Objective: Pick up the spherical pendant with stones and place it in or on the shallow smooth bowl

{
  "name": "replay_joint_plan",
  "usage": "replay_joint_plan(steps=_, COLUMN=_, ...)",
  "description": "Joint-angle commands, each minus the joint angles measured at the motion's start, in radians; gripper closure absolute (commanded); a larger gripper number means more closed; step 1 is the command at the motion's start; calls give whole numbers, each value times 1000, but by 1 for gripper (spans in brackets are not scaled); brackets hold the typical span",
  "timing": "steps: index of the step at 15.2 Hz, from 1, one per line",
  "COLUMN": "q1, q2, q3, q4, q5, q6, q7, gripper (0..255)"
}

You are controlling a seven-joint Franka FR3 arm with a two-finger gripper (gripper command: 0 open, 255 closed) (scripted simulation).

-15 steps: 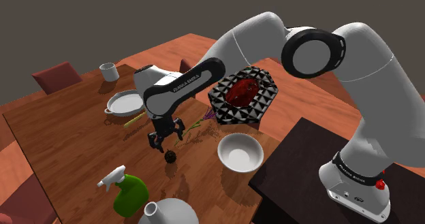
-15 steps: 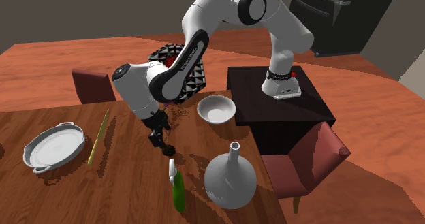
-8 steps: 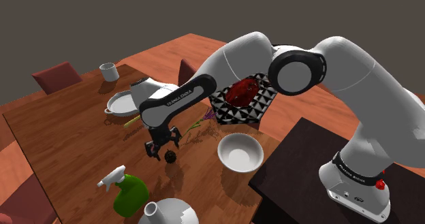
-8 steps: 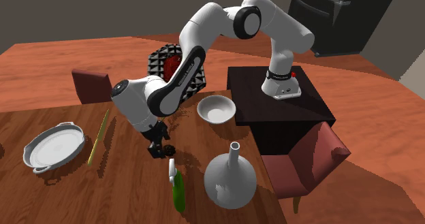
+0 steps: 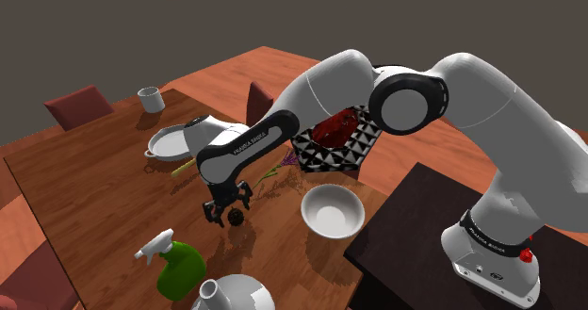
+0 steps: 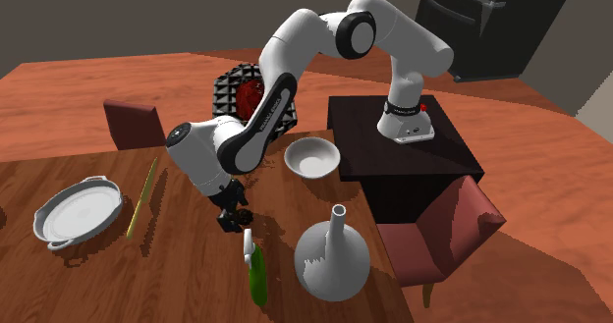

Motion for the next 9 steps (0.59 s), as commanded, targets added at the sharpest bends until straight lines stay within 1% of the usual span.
replay_joint_plan(steps=1, q1=0, q2=0, q3=0, q4=0, q5=0, q6=0, q7=0, gripper=0)
replay_joint_plan(steps=2, q1=0, q2=0, q3=0, q4=0, q5=0, q6=0, q7=0, gripper=0)
replay_joint_plan(steps=3, q1=0, q2=0, q3=0, q4=0, q5=0, q6=0, q7=0, gripper=255)
replay_joint_plan(steps=9, q1=0, q2=0, q3=0, q4=0, q5=0, q6=0, q7=0, gripper=255)
